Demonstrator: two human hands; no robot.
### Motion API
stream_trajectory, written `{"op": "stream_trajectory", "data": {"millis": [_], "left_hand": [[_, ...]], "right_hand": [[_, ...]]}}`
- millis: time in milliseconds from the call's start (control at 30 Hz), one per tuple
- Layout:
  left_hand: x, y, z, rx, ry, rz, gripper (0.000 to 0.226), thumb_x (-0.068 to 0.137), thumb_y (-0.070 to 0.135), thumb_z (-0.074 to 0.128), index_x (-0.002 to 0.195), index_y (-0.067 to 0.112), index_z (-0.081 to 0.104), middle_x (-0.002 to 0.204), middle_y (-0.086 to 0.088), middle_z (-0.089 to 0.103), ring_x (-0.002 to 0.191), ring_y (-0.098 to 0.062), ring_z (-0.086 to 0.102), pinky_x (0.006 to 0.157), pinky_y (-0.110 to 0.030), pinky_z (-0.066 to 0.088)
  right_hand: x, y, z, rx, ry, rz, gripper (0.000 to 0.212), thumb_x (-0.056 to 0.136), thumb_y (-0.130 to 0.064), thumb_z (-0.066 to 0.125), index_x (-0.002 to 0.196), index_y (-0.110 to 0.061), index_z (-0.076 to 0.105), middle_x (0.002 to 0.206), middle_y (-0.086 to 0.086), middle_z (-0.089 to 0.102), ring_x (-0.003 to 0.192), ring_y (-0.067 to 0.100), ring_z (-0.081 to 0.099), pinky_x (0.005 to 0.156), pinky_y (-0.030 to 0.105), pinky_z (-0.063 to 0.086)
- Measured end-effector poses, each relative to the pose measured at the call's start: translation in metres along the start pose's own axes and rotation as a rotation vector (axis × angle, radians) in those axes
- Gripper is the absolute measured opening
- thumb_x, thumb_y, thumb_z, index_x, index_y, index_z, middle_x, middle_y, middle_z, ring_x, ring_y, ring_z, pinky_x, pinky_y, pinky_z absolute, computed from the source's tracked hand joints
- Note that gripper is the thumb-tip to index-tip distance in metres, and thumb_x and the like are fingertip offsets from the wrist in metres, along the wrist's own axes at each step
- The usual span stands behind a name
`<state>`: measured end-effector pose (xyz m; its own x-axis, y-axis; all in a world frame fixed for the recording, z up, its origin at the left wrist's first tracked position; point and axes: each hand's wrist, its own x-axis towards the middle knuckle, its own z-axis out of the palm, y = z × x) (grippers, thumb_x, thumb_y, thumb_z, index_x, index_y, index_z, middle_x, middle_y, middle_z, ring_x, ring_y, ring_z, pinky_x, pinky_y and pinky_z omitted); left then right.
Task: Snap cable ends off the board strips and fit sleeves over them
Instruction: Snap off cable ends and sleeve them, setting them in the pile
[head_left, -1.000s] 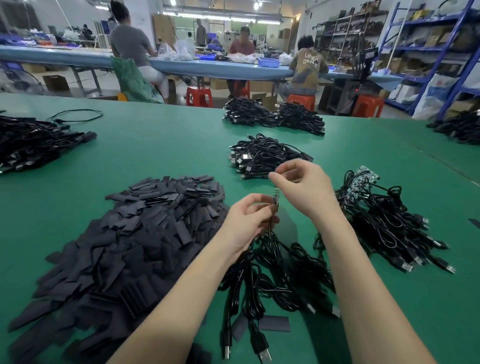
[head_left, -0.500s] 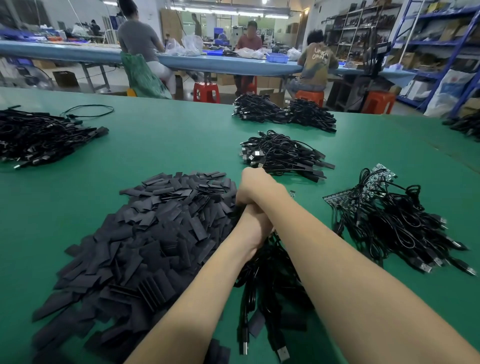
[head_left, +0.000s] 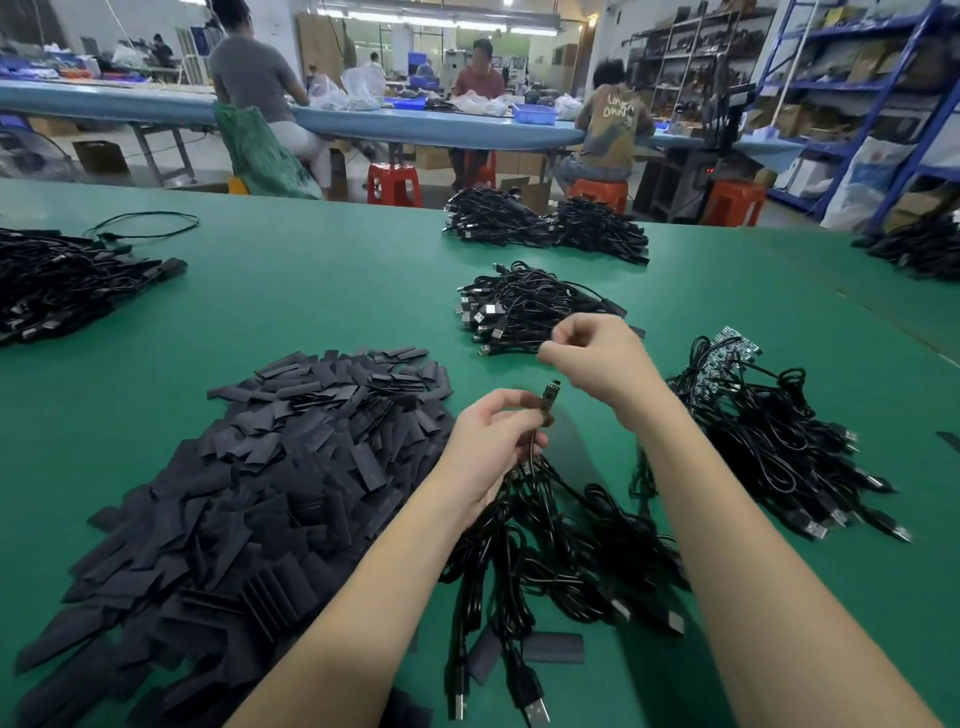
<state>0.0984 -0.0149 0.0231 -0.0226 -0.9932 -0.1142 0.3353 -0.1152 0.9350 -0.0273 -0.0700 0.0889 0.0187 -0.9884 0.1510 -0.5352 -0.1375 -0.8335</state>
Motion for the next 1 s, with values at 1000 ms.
{"op": "stream_trajectory", "data": {"millis": [1000], "left_hand": [[-0.001, 0.004, -0.001, -0.069, -0.016, -0.052, 0.013, 0.094, -0.004, 0.061, 0.098, 0.003, 0.072, 0.076, -0.005, 0.071, 0.058, -0.008, 0.058, 0.058, -0.016, 0.049]], "right_hand": [[-0.035, 0.054, -0.002, 0.932, -0.178, 0.176, 0.009, 0.088, -0.012, 0.073, 0.090, -0.018, 0.080, 0.073, -0.003, 0.061, 0.063, 0.009, 0.058, 0.058, 0.017, 0.051]]}}
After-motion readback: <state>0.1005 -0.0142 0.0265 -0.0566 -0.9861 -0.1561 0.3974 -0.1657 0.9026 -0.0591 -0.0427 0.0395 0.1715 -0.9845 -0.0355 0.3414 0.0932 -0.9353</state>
